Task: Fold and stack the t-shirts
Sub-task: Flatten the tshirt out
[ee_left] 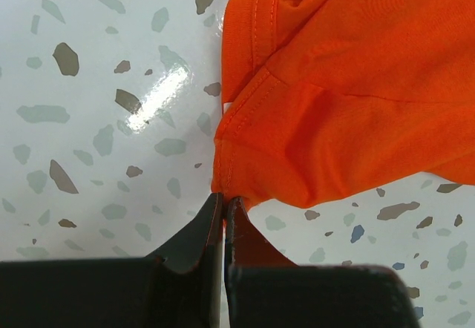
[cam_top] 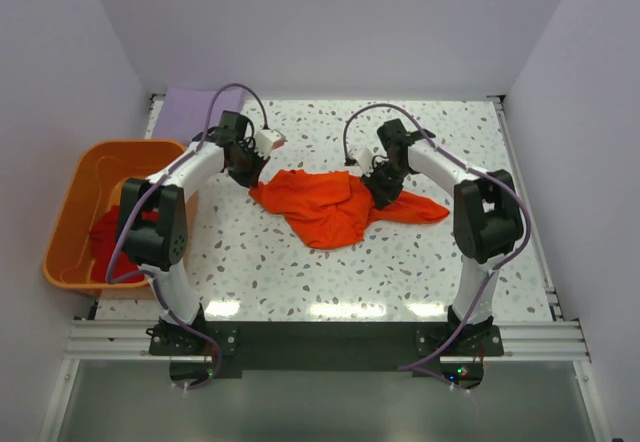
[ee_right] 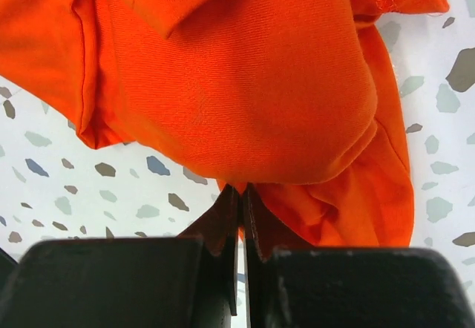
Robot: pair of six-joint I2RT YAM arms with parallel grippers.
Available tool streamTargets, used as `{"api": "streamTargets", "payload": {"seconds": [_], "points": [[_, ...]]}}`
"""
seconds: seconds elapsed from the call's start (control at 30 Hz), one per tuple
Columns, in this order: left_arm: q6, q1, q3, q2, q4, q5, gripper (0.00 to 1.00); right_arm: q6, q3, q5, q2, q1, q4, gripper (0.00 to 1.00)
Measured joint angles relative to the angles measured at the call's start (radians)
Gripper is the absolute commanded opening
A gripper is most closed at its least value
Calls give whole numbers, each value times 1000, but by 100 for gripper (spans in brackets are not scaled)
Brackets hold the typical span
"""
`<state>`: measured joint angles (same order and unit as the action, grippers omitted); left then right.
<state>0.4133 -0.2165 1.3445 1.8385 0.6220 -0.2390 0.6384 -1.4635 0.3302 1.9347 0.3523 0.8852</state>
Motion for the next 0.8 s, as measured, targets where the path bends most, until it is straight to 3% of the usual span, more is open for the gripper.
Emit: {"api": "streamTargets", "payload": {"seconds": [0.2, 0.47, 0.67, 0.7, 0.73, 0.8], "points": [[-3, 21, -1, -5, 2, -2, 0, 26, 5, -26, -61, -44, 43, 0], [36, 90, -133, -156, 3, 8, 0, 218, 98, -117, -312, -388, 122, 0], [73, 84, -255, -185, -19, 62, 1, 315, 307, -175, -306, -386, 127, 0], [86, 84, -261, -185, -5, 60, 9, 327, 320, -180, -303, -384, 140, 6], [106, 84, -261, -185, 6, 51, 28, 335, 323, -182, -303, -383, 150, 36], [141, 84, -249, -192, 24, -8, 43, 357, 321, -179, -309, -384, 179, 58]]}}
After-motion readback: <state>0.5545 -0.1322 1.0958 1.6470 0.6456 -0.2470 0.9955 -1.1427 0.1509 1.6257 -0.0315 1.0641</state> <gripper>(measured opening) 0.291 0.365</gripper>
